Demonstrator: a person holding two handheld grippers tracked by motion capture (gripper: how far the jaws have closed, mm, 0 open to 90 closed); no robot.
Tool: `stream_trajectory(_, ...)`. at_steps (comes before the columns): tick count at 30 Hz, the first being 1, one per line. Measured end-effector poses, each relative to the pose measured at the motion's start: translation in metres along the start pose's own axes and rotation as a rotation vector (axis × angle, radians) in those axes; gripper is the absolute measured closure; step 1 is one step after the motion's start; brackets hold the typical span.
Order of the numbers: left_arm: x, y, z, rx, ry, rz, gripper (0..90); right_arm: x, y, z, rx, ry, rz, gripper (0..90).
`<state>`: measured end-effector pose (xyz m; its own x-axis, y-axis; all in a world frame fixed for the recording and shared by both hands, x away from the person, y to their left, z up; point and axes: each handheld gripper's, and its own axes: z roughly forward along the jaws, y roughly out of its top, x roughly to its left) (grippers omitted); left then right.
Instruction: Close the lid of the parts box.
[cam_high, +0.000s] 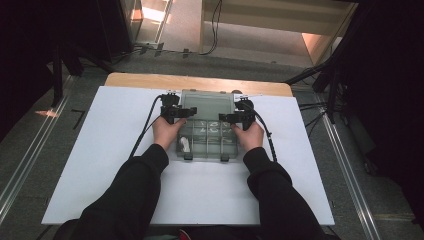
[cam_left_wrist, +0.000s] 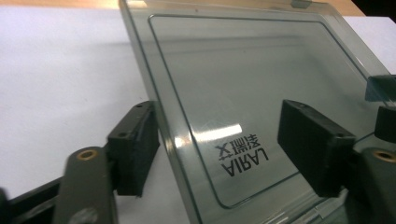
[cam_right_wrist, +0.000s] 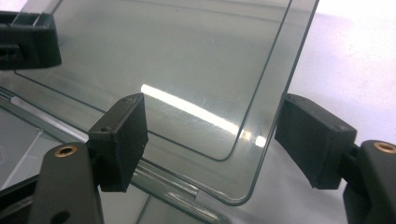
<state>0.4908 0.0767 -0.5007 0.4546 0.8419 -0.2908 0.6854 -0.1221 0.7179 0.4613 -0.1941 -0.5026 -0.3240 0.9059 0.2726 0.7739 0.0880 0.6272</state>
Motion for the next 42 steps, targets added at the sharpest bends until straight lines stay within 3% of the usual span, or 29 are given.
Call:
stream_trajectory(4, 0.0, 0.004, -0.007, -0.024, 0.005, 0.019, 39.9, 0.002, 0.002, -0.003, -0.022, -0.017, -0.014, 28.2)
stream_trajectory(6, 0.0, 0.005, -0.009, -0.033, 0.006, 0.03, 42.3, 0.002, 0.003, -0.007, -0.033, -0.006, 0.006, 28.8)
stream_trajectory(10, -0.003, 0.006, -0.013, -0.043, 0.012, 0.055, 42.4, 0.0, 0.005, -0.013, -0.054, 0.018, 0.015, 31.2)
stream_trajectory(15, -0.001, 0.011, -0.023, -0.052, -0.03, 0.034, 43.6, 0.001, 0.007, -0.021, -0.07, 0.023, 0.002, 32.6)
stream_trajectory(17, -0.002, 0.012, -0.026, -0.053, -0.034, 0.045, 44.2, 0.001, 0.007, -0.024, -0.08, 0.028, 0.001, 33.5)
stream_trajectory(27, -0.01, 0.015, -0.039, -0.063, -0.013, 0.101, 44.0, 0.001, 0.008, -0.034, -0.097, 0.054, -0.01, 37.7)
stream_trajectory(29, -0.011, 0.014, -0.042, -0.064, -0.023, 0.102, 43.8, 0.001, 0.008, -0.037, -0.098, 0.052, -0.026, 38.5)
stream_trajectory(33, -0.011, 0.014, -0.047, -0.067, -0.044, 0.095, 43.8, -0.002, 0.007, -0.04, -0.106, 0.086, -0.008, 39.8)
stream_trajectory(42, -0.013, 0.013, -0.058, -0.082, -0.093, 0.094, 42.4, 0.002, 0.003, -0.049, -0.126, 0.09, -0.032, 40.2)
